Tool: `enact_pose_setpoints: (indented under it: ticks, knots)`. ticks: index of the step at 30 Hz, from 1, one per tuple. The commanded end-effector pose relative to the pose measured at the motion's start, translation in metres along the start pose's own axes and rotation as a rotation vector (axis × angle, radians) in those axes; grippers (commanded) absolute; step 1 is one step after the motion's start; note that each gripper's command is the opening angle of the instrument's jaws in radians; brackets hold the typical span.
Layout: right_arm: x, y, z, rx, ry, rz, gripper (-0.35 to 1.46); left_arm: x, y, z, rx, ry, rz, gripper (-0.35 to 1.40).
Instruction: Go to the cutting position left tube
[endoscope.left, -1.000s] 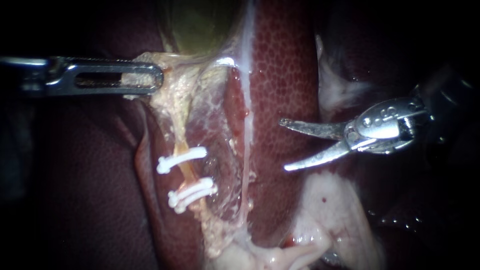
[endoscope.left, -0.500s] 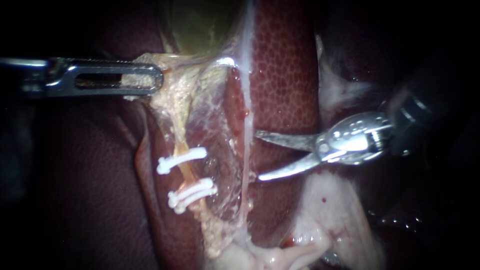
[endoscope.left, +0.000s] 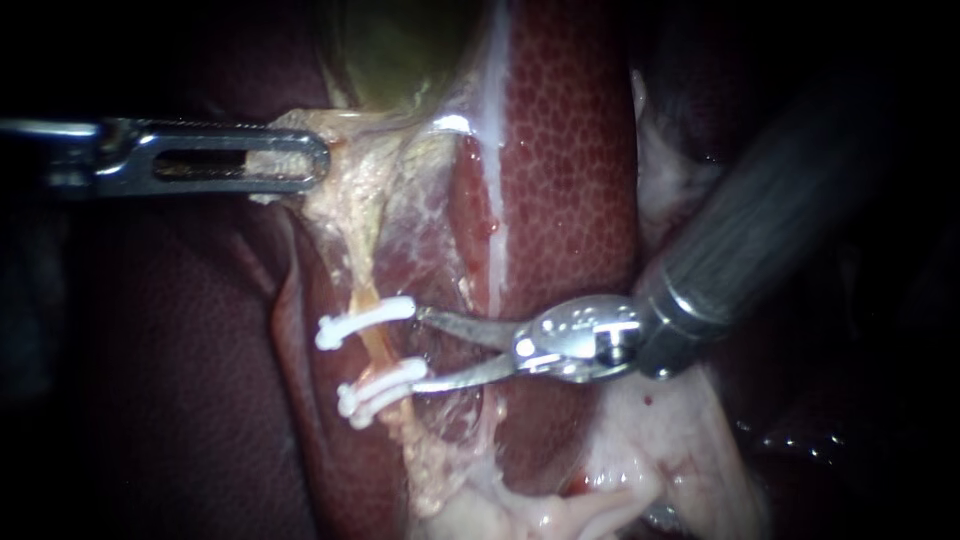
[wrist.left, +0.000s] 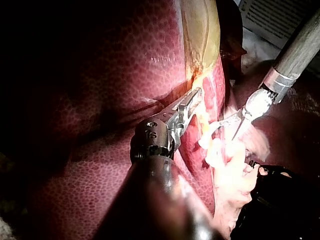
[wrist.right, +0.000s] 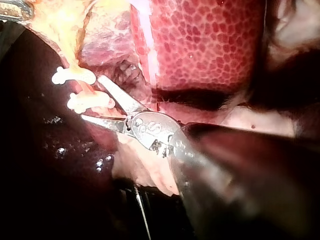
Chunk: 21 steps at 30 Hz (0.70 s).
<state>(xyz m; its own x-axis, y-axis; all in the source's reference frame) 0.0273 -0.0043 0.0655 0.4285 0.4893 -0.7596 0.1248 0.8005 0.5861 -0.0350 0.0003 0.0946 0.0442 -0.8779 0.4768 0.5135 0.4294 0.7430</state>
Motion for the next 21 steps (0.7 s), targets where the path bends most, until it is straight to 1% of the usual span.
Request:
enact_pose_setpoints:
  ticks: [1, 5, 10, 15, 21]
  knots:
    - [-0.0001, 0.0, 0.0005, 0.006, -0.001, 0.001, 1.43, 0.0, -0.0001, 0.0, -0.001, 0.0, 0.0, -0.35]
    - [0.0001, -0.0001, 0.0013, 0.021, -0.001, 0.009, 1.43, 0.0, -0.0002, 0.0, -0.002, -0.001, 0.0, -0.35]
    - [0.0007, -0.0002, 0.0016, 0.033, 0.0, 0.011, 1.43, 0.0, -0.0002, 0.0, -0.002, -0.001, 0.0, -0.35]
    - [0.001, -0.0003, 0.0018, 0.052, 0.0, 0.008, 1.43, 0.0, -0.0002, 0.0, -0.002, -0.001, 0.0, -0.35]
    - [0.0017, -0.0003, 0.0016, 0.097, 0.0, -0.01, 1.4, 0.0, -0.0002, 0.0002, -0.003, -0.001, 0.0, -0.35]
